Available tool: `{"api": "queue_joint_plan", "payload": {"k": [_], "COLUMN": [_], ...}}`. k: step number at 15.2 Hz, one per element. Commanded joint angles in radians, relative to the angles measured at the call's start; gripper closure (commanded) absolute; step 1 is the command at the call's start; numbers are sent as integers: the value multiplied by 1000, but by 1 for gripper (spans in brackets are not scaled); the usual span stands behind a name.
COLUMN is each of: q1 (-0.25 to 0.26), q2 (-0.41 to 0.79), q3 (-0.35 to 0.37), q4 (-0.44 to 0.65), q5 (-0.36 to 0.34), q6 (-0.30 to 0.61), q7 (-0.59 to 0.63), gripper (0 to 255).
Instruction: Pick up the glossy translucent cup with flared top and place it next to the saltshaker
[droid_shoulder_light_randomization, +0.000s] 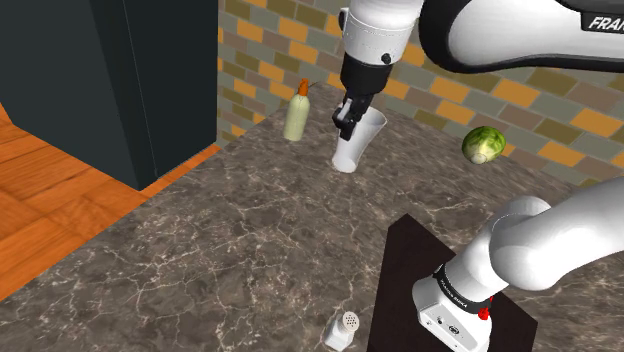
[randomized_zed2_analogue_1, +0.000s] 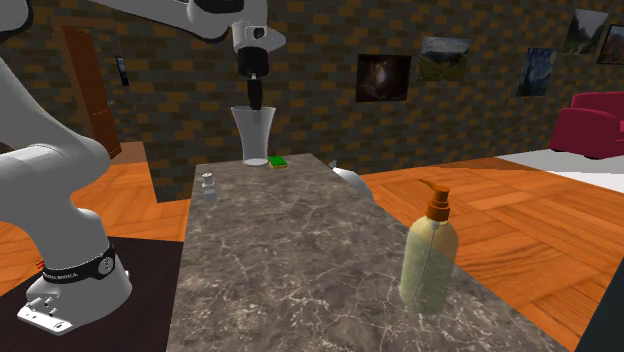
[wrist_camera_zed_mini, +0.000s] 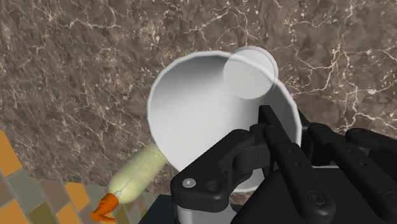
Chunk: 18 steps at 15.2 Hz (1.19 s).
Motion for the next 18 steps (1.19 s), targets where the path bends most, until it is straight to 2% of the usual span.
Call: {"api": "queue_joint_plan", "payload": {"k": [1,7,18], "q1": [23,76,86], "q2": [-36,-82,-82], "q3": [22,98,118], "q4": [-14,-17,-163], "q5": [27,91,103], "q6": [-26,-80,62], "q7": [32,134,164], "gripper": [255,255,255]}}
